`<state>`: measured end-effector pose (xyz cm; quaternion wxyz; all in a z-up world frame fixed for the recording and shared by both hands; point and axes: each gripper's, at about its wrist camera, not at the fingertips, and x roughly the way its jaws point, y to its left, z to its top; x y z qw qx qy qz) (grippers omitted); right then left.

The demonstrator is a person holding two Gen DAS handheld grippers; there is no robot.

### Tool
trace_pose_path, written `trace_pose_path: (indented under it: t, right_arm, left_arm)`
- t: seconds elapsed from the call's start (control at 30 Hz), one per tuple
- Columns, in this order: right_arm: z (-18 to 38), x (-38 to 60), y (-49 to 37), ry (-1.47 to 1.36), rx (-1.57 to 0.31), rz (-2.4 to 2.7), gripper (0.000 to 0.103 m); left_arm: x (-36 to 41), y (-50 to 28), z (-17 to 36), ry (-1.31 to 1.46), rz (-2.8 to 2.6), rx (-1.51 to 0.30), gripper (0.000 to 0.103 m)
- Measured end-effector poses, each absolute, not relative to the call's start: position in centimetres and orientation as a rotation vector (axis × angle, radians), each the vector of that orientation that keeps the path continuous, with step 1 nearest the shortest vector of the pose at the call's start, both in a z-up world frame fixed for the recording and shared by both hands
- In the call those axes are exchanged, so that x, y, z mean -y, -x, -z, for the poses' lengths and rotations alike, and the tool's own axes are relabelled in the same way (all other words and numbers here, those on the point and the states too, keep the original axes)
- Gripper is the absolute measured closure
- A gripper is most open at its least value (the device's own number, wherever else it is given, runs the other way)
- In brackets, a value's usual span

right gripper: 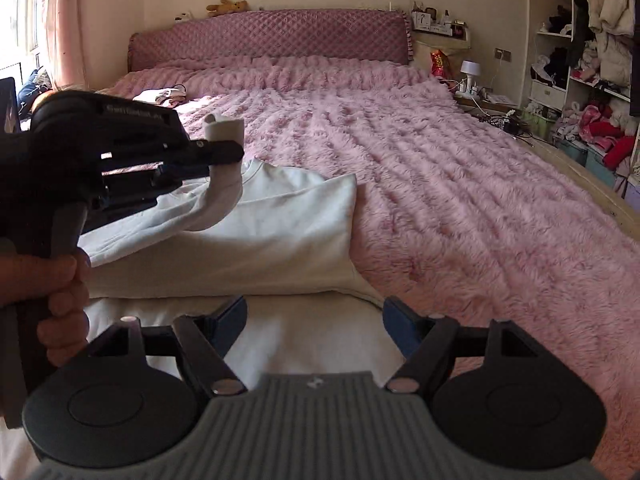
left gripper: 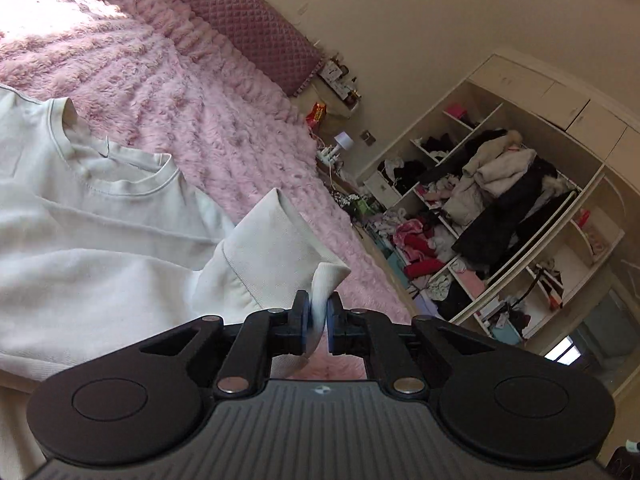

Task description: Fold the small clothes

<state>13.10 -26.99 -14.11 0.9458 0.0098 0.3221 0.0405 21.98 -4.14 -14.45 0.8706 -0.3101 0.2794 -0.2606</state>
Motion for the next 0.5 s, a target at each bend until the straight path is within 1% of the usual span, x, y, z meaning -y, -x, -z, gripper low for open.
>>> trace_pose_path:
  t: [0.07, 0.13, 0.23, 0.3, 0.33, 0.5]
  right_arm:
    - [14.3, 28.0, -13.4, -0.039, -0.661, -0.057, 0.032]
    - [14.2, 29.0, -13.7, -0.062, -0.659, -0.036, 0.032]
    - [14.2, 30.0, -14.2, -0.106, -0.659, -0.021, 0.032]
    - [14.4, 30.4, -15.0, -0.147, -0.660, -0.022, 0.032]
    - [14.6, 30.5, -15.5, -0.173, -0.662, -0.035, 0.032]
    - [15.5, 30.3, -18.8, -0.282, -0.640, -0.088, 0.032]
  left_arm:
    - [5.4, -22.2, 15.6, 0.619, 0.556, -0.676, 0.083]
    - [5.7, -22.2, 15.3, 0.612, 0.591, -0.715, 0.083]
    - [5.1, -20.7, 13.2, 0.597, 0.640, -0.659, 0.082]
    - [3.5, -19.6, 11.6, 0.583, 0.647, -0.605, 0.072]
    - [2.3, -18.9, 10.9, 0.556, 0.630, -0.584, 0.065]
    - [-5.0, -16.7, 9.5, 0.378, 0.447, -0.575, 0.062]
